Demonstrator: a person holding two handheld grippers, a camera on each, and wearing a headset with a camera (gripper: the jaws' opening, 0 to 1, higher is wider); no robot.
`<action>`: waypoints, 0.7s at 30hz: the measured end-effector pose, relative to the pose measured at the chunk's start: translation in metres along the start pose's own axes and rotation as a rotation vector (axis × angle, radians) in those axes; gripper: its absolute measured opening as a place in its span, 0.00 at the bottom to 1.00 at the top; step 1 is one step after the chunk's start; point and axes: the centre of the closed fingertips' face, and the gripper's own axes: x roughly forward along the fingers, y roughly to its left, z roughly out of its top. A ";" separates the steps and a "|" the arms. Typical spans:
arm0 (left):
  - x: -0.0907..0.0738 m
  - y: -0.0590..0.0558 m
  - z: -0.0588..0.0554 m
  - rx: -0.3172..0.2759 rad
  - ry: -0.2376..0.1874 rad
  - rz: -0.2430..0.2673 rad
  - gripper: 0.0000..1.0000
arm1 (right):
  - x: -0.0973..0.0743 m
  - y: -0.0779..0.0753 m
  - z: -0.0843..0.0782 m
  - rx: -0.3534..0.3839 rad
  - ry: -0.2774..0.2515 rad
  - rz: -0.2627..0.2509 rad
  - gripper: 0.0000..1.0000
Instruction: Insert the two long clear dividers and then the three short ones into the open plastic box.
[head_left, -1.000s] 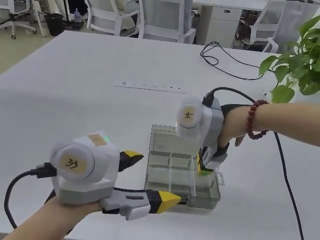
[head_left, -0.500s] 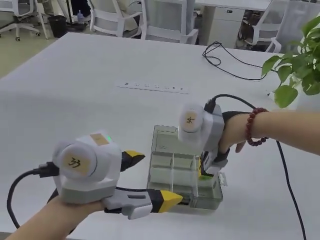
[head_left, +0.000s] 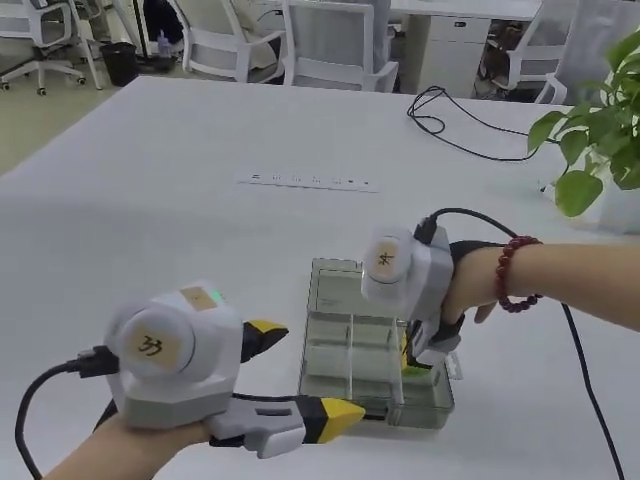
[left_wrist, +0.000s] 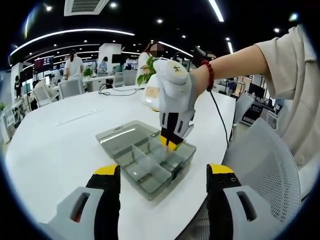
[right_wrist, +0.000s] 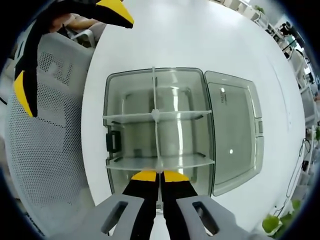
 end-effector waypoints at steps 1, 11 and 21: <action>0.000 0.000 0.000 -0.001 0.001 0.001 0.70 | 0.000 0.000 0.000 -0.003 -0.002 -0.004 0.03; -0.001 0.001 0.000 0.013 0.016 0.009 0.71 | 0.000 0.004 0.000 0.034 -0.044 -0.033 0.17; -0.001 -0.004 0.001 0.027 0.030 0.010 0.74 | -0.030 0.004 0.005 0.164 -0.239 -0.111 0.31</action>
